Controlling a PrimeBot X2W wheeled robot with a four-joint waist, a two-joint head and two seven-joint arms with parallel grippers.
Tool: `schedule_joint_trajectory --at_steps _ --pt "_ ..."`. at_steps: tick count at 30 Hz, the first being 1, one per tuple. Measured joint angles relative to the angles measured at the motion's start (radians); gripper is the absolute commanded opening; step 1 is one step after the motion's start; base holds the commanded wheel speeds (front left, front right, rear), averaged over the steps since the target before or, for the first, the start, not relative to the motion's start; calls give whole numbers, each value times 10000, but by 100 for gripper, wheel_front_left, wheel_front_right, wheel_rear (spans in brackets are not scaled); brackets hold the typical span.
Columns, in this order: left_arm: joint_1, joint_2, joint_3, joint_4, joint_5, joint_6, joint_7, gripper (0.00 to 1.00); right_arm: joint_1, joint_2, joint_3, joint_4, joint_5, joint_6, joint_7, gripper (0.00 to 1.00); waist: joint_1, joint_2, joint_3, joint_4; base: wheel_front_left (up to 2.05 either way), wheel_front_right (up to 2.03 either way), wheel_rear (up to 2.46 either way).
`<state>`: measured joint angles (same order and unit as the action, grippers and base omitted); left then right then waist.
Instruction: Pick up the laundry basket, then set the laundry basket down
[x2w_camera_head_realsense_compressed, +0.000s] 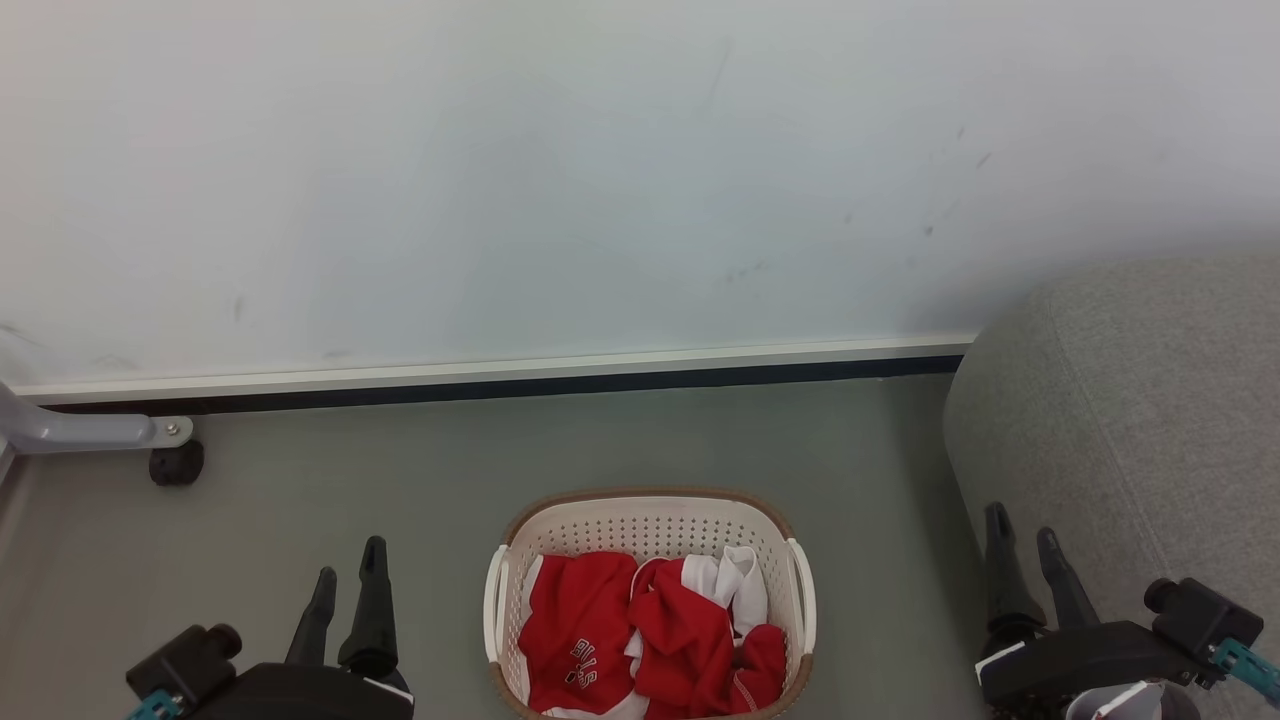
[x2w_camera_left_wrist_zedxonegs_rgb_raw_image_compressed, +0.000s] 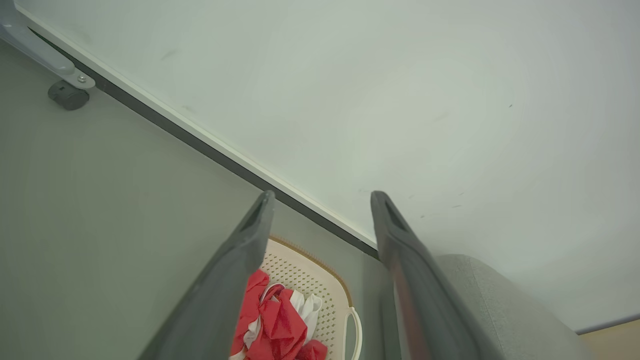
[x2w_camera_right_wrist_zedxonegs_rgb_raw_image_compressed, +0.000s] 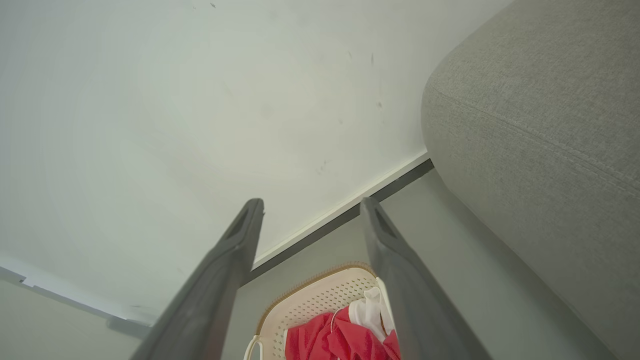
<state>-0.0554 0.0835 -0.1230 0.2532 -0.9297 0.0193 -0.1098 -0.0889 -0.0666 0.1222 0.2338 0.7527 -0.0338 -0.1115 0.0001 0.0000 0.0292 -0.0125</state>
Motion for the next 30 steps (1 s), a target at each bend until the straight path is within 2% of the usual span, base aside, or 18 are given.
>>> schedule_joint_trajectory --at_steps 30 --pt "-186 286 -1022 90 4922 867 -1135 100 -46 -27 656 -221 -5616 -731 -1116 100 -1 0 -11 88 0 0 0"
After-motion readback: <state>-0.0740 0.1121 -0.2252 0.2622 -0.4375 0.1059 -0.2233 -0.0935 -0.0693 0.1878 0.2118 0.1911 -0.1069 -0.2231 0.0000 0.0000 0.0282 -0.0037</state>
